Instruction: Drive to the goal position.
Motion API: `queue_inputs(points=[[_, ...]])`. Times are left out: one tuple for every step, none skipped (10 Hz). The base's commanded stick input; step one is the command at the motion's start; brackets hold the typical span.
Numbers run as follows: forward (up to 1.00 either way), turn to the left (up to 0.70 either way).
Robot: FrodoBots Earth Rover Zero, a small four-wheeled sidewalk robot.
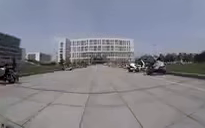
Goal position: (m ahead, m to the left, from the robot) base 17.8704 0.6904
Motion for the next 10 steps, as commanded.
queue_inputs(points=[[1.00, 0.00], [1.00, 0.00], [1.00, 0.00], [1.00, 0.00], [1.00, 0.00], [1.00, 0.00], [1.00, 0.00], [1.00, 0.00], [1.00, 0.00], [1.00, 0.00]])
